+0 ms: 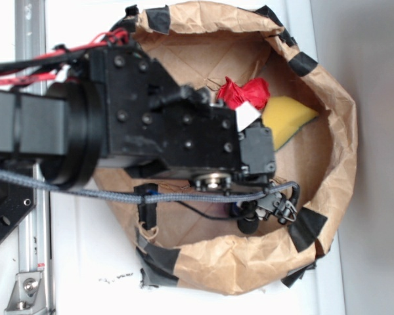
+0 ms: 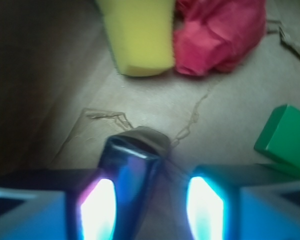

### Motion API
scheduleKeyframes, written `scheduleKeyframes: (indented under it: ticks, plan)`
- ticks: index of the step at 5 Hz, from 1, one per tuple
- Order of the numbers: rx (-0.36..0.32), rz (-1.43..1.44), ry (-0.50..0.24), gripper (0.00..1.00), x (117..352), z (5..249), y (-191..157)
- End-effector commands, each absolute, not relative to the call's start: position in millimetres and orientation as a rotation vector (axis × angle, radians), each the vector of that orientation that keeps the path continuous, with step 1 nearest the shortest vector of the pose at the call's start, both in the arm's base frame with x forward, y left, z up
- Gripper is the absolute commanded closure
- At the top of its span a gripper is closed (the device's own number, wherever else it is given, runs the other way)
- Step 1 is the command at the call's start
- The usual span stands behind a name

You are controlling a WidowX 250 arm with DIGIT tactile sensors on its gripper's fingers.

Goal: Grab the black box.

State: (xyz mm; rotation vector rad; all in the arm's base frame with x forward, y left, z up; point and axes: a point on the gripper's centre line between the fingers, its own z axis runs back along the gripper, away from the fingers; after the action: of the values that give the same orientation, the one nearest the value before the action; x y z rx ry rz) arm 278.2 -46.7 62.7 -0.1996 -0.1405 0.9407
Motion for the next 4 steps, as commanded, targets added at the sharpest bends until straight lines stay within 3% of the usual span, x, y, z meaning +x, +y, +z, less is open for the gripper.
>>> scheduleKeyframes:
  ticks: [1, 2, 3, 4]
  plan:
    - [-0.296, 0.952, -0.207, 0.00, 283, 73, -52]
    - [-0.342, 0.929, -0.250, 0.00, 289, 81, -58]
    - [-0.286, 0.936, -0.163, 0.00, 302, 55, -68]
    - [-0.209, 0.945, -0.095, 0.00, 298, 30, -69]
